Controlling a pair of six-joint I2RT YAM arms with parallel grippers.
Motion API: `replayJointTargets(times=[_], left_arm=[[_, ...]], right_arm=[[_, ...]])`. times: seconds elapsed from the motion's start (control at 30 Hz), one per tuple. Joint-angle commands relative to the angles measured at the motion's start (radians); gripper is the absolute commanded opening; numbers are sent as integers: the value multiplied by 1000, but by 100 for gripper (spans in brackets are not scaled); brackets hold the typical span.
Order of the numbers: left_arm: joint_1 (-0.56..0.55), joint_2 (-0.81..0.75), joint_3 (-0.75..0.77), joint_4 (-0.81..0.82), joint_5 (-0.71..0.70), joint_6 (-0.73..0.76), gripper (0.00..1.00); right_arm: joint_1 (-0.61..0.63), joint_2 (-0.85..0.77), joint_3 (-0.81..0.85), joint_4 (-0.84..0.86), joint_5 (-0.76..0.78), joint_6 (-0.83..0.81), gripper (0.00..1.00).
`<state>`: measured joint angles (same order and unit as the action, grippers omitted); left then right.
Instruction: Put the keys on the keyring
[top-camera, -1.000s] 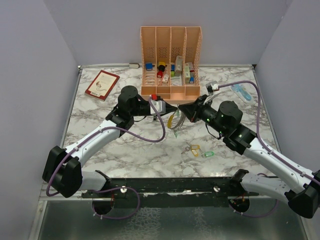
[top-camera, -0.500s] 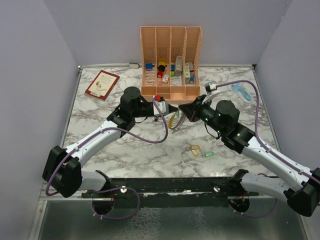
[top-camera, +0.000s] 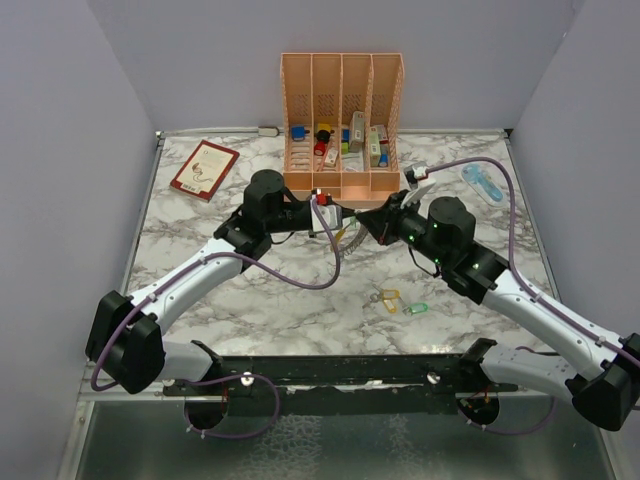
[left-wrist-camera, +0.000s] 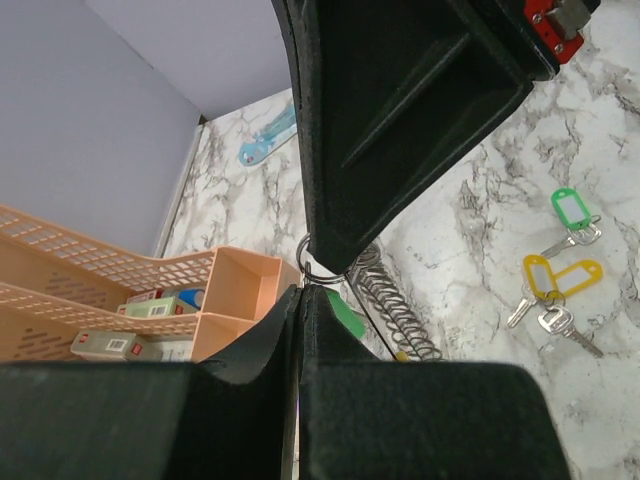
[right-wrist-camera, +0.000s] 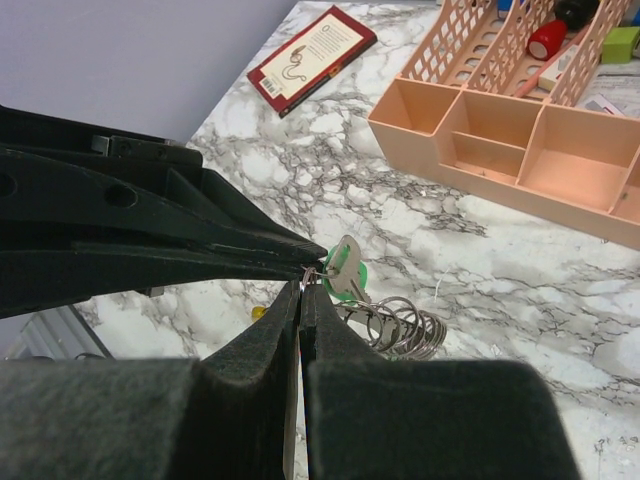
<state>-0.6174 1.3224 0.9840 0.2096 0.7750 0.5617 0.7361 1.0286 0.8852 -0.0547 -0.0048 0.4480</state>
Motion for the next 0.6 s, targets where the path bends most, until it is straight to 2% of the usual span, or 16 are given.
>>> replayJointTargets(times=[0.0,0.17,0.23,0.3,0.37,0.47,0.57], left_arm=[[-5,3,38,-13,-42,73,0],[-4,-3,51,-5,-28,92,0],[-4,-5,53,-13,-25,93,0],[-4,-8,46,-26,-23,100,0],[-4,-13,36,-40,-25,109,0],[-5,-19,2,-35,-36,119,0],[-4,-20,-42,-10,-63,131,0]], right_arm=[[4,-6,42,-33,-42,0,1],[5,-21,24,-38,-34,24,1],[5,-35,22,-46,-18,24,6],[4,-45,26,-68,1,20,26],[4,-56,36,-107,28,13,36],[3,-73,46,-170,103,7,62],[-4,-60,83,-318,229,24,70]])
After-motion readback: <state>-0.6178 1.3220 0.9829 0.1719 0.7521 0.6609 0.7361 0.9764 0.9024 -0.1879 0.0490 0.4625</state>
